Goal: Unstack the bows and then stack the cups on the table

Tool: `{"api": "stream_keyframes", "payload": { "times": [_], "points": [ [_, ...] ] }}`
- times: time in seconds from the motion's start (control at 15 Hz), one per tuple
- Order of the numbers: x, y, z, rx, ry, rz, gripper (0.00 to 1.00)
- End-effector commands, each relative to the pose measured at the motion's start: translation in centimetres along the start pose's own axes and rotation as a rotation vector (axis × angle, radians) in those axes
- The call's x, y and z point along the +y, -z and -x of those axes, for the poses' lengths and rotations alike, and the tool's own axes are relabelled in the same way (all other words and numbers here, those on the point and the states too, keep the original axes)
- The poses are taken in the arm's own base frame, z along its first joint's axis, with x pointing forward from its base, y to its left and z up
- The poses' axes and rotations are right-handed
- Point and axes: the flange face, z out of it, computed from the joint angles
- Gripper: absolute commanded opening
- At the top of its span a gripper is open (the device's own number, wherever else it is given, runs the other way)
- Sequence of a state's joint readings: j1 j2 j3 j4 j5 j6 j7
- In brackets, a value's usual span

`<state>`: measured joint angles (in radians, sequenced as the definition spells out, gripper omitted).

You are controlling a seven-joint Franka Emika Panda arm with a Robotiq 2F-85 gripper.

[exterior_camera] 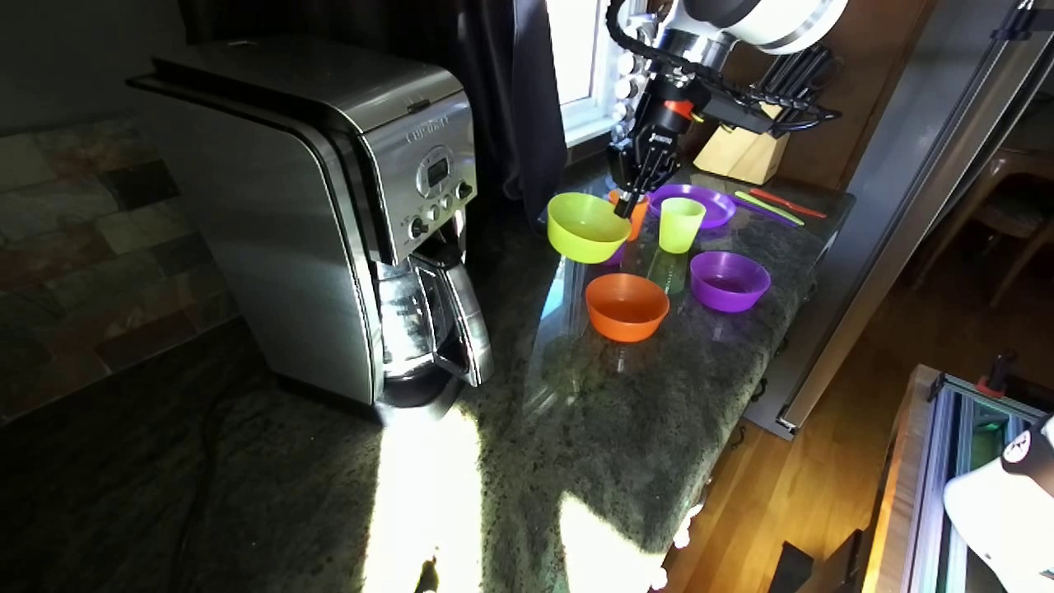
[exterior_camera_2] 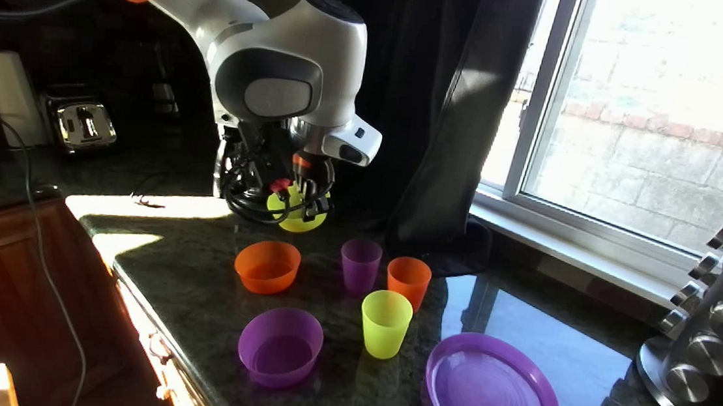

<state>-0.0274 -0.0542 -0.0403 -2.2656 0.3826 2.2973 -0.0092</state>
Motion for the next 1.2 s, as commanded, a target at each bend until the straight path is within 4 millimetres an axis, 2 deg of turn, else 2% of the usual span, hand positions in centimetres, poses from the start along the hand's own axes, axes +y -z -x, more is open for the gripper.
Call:
{"api": "stream_keyframes", "payload": {
  "times": [0.0, 0.53, 1.13],
  "points": [
    [-1.3, -2.6, -2.3, 0.016, -0.033, 0.022, 0.01],
    [-2.1, -6.3, -4.8, 0.023, -0.095, 0.042, 0.01],
    [-2.4, -8.6, -5.5, -0.016, -0.147, 0.113, 0.01]
  ]
}}
